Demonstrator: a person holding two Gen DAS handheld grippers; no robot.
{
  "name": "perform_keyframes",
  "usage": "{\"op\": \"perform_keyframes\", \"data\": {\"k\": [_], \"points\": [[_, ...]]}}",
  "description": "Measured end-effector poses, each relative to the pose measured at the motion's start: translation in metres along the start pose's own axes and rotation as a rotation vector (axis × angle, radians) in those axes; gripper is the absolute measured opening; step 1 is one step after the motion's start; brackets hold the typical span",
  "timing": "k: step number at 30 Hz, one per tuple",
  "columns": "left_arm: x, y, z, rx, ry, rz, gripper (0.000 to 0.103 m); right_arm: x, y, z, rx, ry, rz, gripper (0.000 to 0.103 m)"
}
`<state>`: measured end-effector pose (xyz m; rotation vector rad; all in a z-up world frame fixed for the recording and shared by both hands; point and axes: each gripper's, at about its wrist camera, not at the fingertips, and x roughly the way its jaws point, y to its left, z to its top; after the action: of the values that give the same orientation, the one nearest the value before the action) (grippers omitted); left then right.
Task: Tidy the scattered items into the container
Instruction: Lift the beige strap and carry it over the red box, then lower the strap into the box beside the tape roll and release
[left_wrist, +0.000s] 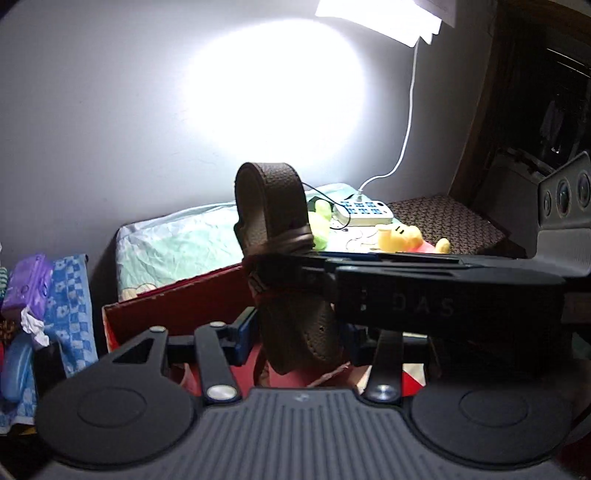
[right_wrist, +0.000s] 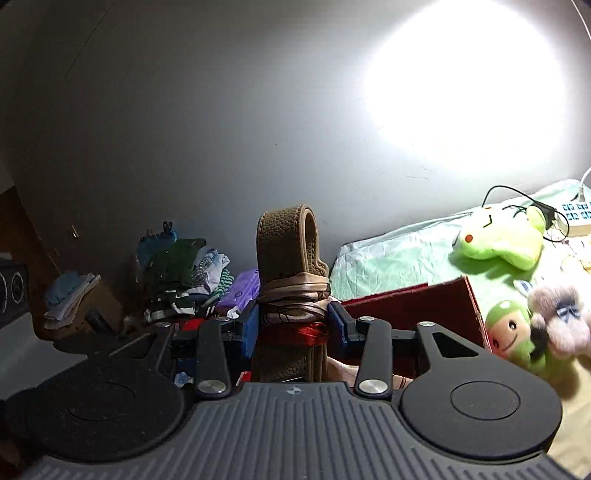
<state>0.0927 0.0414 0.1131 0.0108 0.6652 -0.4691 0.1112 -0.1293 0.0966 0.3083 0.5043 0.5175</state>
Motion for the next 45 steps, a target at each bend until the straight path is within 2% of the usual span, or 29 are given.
{"op": "perform_keyframes", "data": {"k": [4, 7, 15, 21, 28, 29, 31, 36, 39, 45], "points": [[0.046, 0.020, -0.004, -0.046, 0.089, 0.048, 0.046, 0.045, -0.018, -0.003, 0.012, 0.105, -0.007, 0.043], [0.074, 0.031, -0.024, -0.098, 0.168, 0.067, 0.046, 0.077, -0.032, -0.013, 0.029, 0.214, -0.020, 0.043], [0.142, 0.054, -0.048, -0.195, 0.345, 0.151, 0.046, 0.137, -0.061, -0.033, 0.100, 0.486, -0.039, 0.043], [0.168, 0.067, -0.058, -0.290, 0.451, 0.176, 0.046, 0.167, -0.066, -0.043, 0.119, 0.653, -0.070, 0.043], [0.180, 0.079, -0.062, -0.335, 0.526, 0.275, 0.048, 0.194, -0.071, -0.050, 0.206, 0.802, -0.047, 0.042], [0.182, 0.083, -0.064, -0.342, 0.536, 0.292, 0.046, 0.197, -0.071, -0.052, 0.216, 0.818, -0.040, 0.037], [0.182, 0.088, -0.067, -0.366, 0.542, 0.302, 0.043, 0.201, -0.070, -0.052, 0.220, 0.841, -0.019, 0.036], [0.181, 0.086, -0.068, -0.346, 0.537, 0.341, 0.043, 0.198, -0.061, -0.051, 0.172, 0.843, 0.032, 0.042], [0.182, 0.086, -0.069, -0.352, 0.542, 0.342, 0.044, 0.197, -0.062, -0.053, 0.182, 0.841, 0.105, 0.041], [0.179, 0.083, -0.070, -0.332, 0.516, 0.379, 0.051, 0.189, -0.066, -0.051, 0.220, 0.791, 0.116, 0.041]]}}
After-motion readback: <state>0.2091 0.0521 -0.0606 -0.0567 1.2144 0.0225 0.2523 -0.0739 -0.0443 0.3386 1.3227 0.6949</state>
